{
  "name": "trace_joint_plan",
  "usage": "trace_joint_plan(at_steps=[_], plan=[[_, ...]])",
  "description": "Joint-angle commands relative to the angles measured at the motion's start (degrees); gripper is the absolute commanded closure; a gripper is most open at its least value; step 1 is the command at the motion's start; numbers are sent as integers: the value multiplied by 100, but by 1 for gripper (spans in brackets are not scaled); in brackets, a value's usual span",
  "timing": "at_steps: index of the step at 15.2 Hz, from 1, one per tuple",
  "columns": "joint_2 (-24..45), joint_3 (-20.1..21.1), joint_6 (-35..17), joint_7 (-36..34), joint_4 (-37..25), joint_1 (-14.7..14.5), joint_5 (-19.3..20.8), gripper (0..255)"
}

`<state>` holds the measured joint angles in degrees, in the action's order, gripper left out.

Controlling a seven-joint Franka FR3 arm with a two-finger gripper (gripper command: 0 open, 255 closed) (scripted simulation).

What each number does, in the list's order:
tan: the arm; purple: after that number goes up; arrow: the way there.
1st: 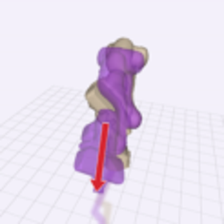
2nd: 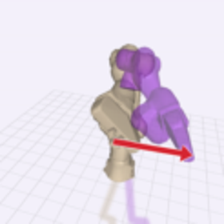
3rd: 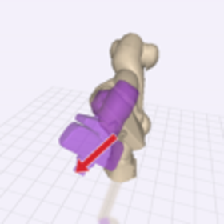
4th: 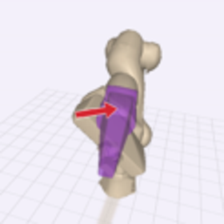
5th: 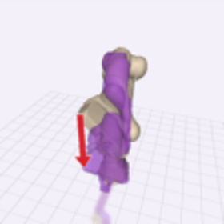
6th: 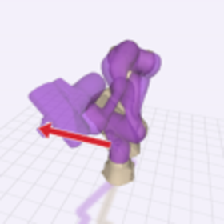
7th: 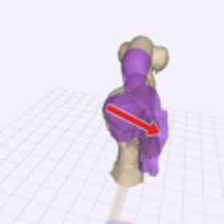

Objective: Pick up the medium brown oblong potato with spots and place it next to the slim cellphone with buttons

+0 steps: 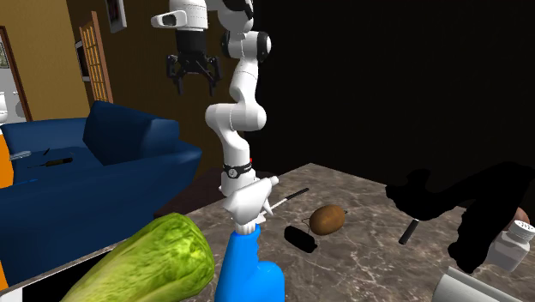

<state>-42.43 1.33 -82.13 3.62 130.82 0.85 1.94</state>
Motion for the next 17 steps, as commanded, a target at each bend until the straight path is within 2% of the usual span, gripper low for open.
trace_joint_plan(at_steps=[1, 9, 17], plan=[[0, 0, 0, 0, 0, 0, 0, 0], [380, 766, -922, -1228, 577, -186, -828, 0], [1284, 1559, -2023, -2361, 683, -358, -1506, 0]])
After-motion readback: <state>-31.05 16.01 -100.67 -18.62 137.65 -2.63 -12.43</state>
